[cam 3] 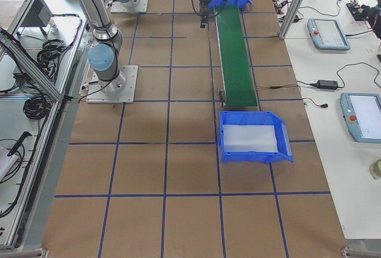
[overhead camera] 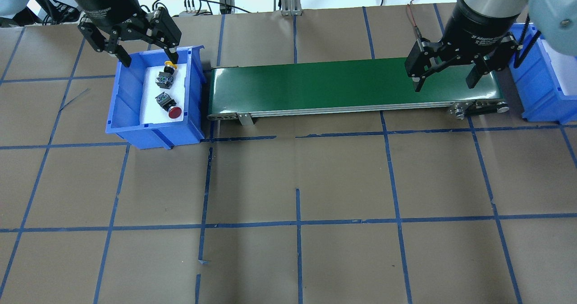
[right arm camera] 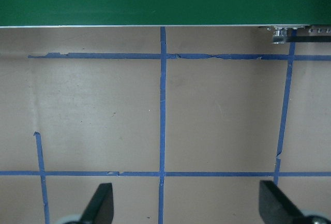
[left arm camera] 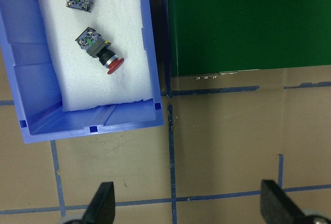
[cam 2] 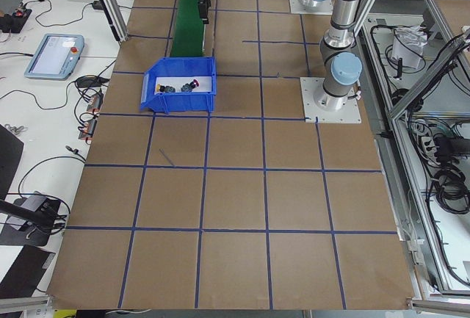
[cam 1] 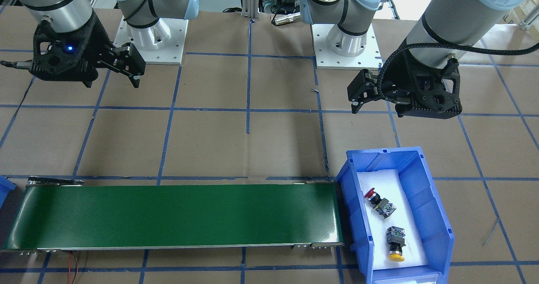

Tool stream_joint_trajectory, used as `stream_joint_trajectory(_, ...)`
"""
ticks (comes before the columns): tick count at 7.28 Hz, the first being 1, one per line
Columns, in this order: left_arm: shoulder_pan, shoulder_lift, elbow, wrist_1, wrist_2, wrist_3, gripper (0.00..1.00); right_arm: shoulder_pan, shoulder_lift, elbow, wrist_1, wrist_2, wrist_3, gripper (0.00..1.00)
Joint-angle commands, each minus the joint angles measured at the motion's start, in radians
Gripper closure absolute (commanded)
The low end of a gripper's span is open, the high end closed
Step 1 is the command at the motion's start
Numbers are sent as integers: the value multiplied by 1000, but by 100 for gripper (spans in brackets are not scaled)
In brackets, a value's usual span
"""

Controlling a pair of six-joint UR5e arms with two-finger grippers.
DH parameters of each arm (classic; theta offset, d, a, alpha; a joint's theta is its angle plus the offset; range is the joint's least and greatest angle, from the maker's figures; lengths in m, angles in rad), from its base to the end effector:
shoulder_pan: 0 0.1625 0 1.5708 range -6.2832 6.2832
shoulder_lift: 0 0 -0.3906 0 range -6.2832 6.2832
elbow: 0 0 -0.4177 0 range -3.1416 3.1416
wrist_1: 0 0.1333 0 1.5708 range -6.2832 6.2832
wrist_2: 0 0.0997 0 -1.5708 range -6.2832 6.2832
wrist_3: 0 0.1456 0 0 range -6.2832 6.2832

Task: Transport two buttons from left to right
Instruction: 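Move the left gripper over the yellow-capped button in the blue bin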

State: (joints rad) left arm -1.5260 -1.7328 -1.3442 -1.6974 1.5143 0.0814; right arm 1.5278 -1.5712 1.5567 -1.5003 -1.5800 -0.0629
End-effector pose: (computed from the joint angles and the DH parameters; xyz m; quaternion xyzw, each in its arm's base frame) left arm -0.1158 -0.5761 0.4237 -0.0174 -0.9990 -0.0291 0.0301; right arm 0.1100 -0.5141 0.4082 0.0101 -0.9995 -0.0282 0.0031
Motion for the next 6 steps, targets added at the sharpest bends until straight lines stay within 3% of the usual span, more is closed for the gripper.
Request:
stream_joint_trajectory(1,0,10,-16,1,1,1,0,0,-1,5,0,0,-1,0)
stream_joint_trajectory(4,82,-16,22,28,-5,90,0,0,-3,10,-2,0,0,0)
stream_joint_trajectory(6,156,-132,65,151,-23,131,0,0,-3,10,0,0,-1,0)
